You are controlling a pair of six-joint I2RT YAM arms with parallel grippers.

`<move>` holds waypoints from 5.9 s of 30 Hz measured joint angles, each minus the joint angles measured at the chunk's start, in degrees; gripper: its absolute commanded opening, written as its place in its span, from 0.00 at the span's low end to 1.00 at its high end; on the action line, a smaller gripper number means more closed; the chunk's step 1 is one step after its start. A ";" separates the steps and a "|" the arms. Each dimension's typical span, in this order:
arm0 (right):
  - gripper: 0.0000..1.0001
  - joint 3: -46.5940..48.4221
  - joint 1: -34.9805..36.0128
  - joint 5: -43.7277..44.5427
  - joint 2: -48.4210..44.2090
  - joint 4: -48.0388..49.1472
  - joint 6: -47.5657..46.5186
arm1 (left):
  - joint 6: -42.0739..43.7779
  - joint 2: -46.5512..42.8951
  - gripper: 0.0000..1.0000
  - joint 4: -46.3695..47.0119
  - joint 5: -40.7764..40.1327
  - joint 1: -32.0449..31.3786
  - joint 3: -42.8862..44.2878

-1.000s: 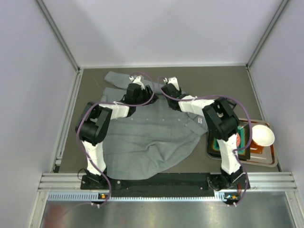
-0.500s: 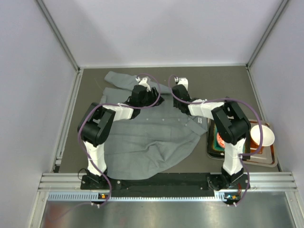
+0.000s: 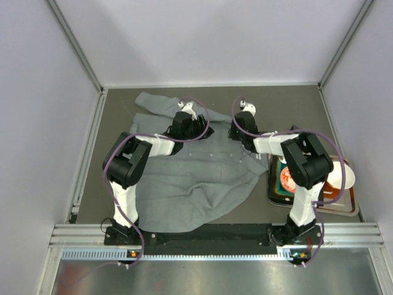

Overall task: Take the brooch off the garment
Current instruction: Pick up the brooch from the flattened clothing, then place the brooch on the flattened clothing.

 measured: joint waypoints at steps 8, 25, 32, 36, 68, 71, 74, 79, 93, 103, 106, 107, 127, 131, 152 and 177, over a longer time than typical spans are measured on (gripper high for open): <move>0.29 -4.72 -1.86 -4.48 -1.14 6.84 4.57 | -0.42 0.00 0.55 0.57 0.02 -0.83 0.00; 0.43 -16.44 -9.25 -18.80 -1.22 26.25 18.60 | -0.81 0.04 0.54 0.81 1.49 -1.62 0.57; 0.40 -16.46 -9.75 -19.58 -1.25 25.99 18.34 | -0.81 0.28 0.54 0.79 1.70 -1.95 0.85; 0.38 -16.48 -9.77 -19.54 -1.38 25.83 17.77 | -0.81 1.29 0.54 0.79 1.99 -2.16 1.44; 0.22 -11.32 -11.54 -31.89 2.19 26.38 14.45 | -0.76 2.03 0.54 0.74 3.28 -3.04 3.21; 0.25 -11.39 -11.98 -33.07 2.86 27.98 16.11 | -0.76 2.03 0.54 0.72 3.45 -3.04 3.23; 0.31 -11.47 -12.85 -33.38 2.99 28.17 16.94 | -0.79 2.43 0.54 0.63 4.13 -3.04 3.72; 0.34 -11.45 -13.77 -32.52 2.95 26.32 15.74 | -1.07 5.42 0.54 0.63 6.23 -3.04 6.32; 0.38 -10.75 -13.77 -30.86 2.36 21.92 12.00 | -1.51 6.54 0.54 -0.09 7.56 -3.08 6.45; 0.48 -9.86 -13.77 -30.84 2.36 21.18 11.13 | -1.70 6.54 0.54 -0.11 7.54 -3.15 6.47; 0.51 -9.86 -13.77 -30.86 2.36 21.18 10.93 | -1.60 6.54 0.55 -0.70 7.50 -3.15 6.84; 0.51 -9.77 -13.77 -30.84 2.34 21.11 10.84 | -1.40 6.54 0.55 -1.27 7.48 -3.17 7.32; 0.16 -3.48 -13.70 -30.53 2.21 16.15 7.61 | -0.68 9.55 0.56 -5.29 5.07 -2.14 22.75; 0.16 -3.50 -13.70 -30.47 2.21 15.96 7.50 | 0.13 9.55 0.55 -5.29 5.95 -1.73 19.28; 0.41 -3.63 -12.74 -32.54 1.73 15.80 3.56 | -1.01 11.26 0.52 -2.62 9.01 -1.64 16.76; 0.54 -11.15 -14.62 -34.40 -4.48 21.05 13.64 | 8.96 3.91 0.53 -4.44 -4.83 -6.88 14.60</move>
